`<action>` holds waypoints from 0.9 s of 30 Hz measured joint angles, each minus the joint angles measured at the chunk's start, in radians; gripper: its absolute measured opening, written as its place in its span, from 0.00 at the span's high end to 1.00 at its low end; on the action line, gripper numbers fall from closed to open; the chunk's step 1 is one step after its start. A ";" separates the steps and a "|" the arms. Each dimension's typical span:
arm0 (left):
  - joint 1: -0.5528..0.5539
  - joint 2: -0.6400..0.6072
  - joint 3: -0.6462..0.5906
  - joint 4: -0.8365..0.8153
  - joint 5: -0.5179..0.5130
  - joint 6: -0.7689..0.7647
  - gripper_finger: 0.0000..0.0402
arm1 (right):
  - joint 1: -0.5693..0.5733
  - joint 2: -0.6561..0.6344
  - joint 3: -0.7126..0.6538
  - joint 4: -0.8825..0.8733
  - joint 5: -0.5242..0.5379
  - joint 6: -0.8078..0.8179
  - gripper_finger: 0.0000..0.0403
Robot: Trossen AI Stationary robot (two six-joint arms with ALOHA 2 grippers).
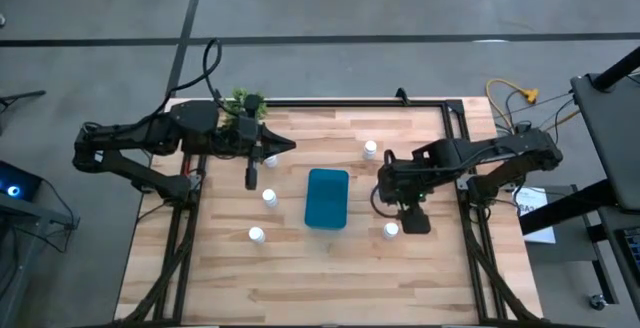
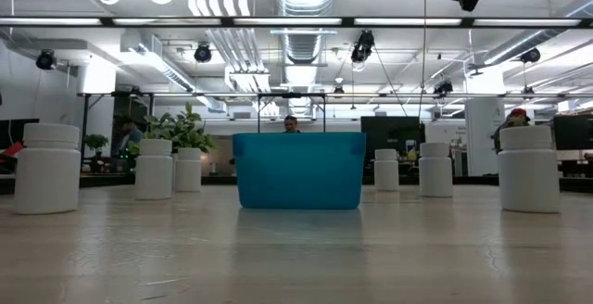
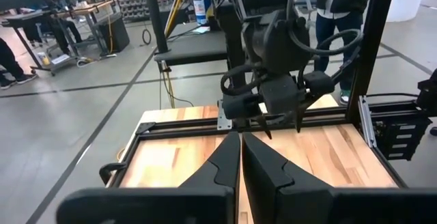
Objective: Pick and place pill bottles into a basket
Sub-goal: Put the white pill bottle into the blue container
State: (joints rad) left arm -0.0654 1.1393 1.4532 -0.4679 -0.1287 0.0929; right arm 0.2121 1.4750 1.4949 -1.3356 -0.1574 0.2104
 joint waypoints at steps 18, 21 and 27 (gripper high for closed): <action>0.000 0.019 0.000 0.001 -0.003 0.000 1.00 | 0.116 0.002 -0.295 0.276 0.028 0.031 0.29; 0.000 0.026 0.000 0.001 -0.003 0.000 1.00 | 0.116 0.001 -0.327 0.316 0.028 0.032 0.29; 0.000 0.031 0.000 0.001 -0.003 0.000 1.00 | 0.115 0.001 -0.391 0.391 0.042 0.045 0.29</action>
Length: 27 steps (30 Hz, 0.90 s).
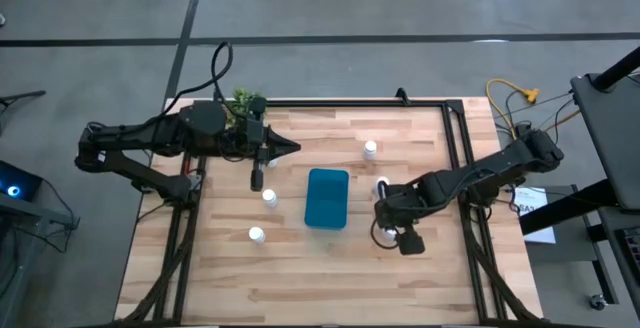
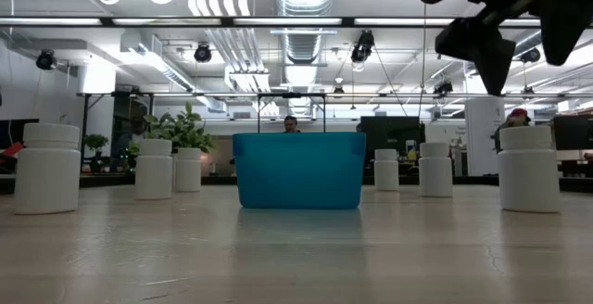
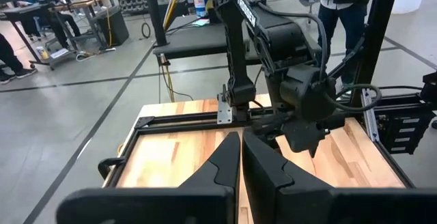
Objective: Pick and place pill bottles into a basket
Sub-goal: Put the white pill bottle into the blue container
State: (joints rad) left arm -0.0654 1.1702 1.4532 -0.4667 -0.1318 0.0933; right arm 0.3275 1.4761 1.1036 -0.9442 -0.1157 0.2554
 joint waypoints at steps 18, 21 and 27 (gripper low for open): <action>0.000 -0.001 0.000 0.001 0.000 0.000 1.00 | -0.001 -0.001 -0.128 0.131 0.055 -0.052 0.29; 0.000 -0.001 0.001 0.003 0.000 0.000 1.00 | -0.001 -0.001 -0.142 0.156 0.059 -0.054 0.29; 0.000 -0.002 0.001 0.003 0.000 0.000 1.00 | -0.001 -0.001 -0.178 0.195 0.067 -0.056 0.29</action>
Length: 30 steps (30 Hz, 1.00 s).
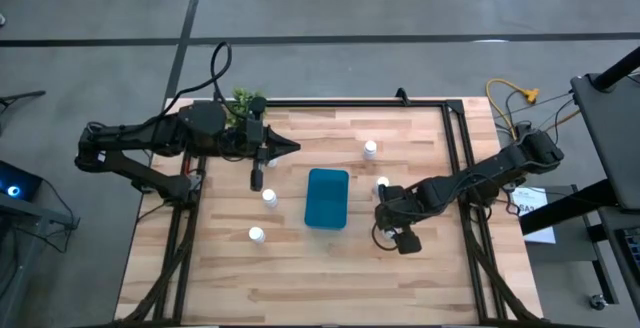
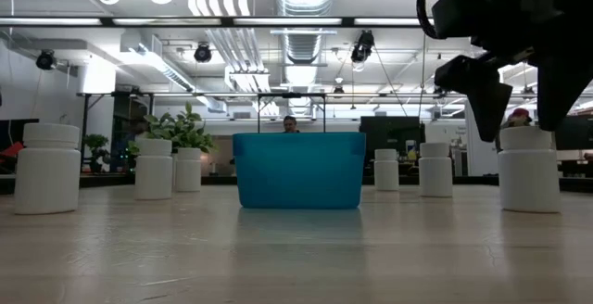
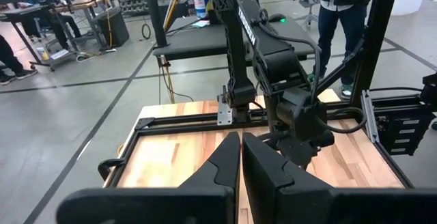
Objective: Pick and place pill bottles into a basket
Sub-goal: Put the white pill bottle into the blue container
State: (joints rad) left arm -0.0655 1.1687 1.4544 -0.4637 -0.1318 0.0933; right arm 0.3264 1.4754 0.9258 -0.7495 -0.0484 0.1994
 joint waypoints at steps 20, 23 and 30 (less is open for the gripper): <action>0.000 0.000 0.000 0.002 0.000 -0.001 1.00 | 0.001 0.149 0.000 0.032 -0.075 -0.019 0.44; 0.000 0.000 0.000 0.002 0.000 -0.001 1.00 | 0.001 0.170 0.000 0.036 -0.096 -0.007 0.46; 0.000 0.000 0.000 0.002 0.000 -0.004 1.00 | 0.001 0.169 0.001 0.086 -0.110 0.013 0.54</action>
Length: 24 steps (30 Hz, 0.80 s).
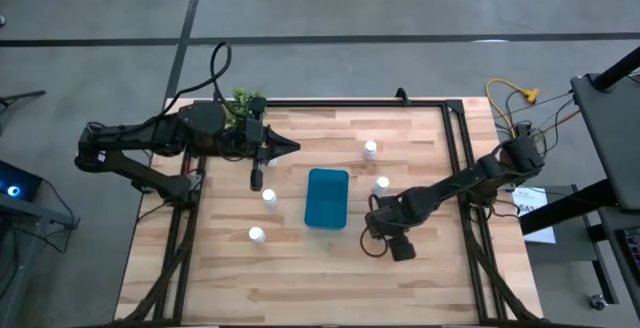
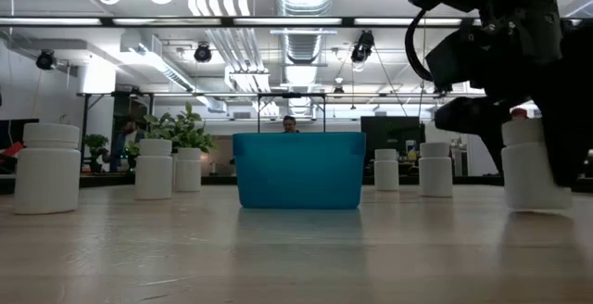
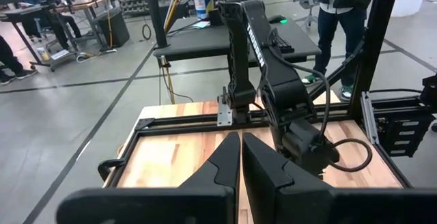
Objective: Pick and place pill bottles into a basket
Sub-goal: Put the white pill bottle into the blue container
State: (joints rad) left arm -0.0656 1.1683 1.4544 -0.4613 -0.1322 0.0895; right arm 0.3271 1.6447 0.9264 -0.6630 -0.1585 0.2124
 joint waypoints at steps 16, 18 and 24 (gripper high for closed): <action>0.000 0.001 0.000 0.000 0.000 0.000 1.00 | -0.033 -0.041 0.107 -0.106 0.000 0.012 0.59; 0.000 0.002 0.000 0.000 0.000 0.001 1.00 | -0.049 -0.037 0.143 -0.159 0.001 -0.001 0.59; 0.000 0.002 0.000 0.000 0.000 0.001 1.00 | -0.109 -0.028 0.266 -0.270 0.037 -0.039 0.59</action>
State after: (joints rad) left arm -0.0658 1.1702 1.4544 -0.4614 -0.1322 0.0902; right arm 0.2177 1.6169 1.1925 -0.9329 -0.1210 0.1735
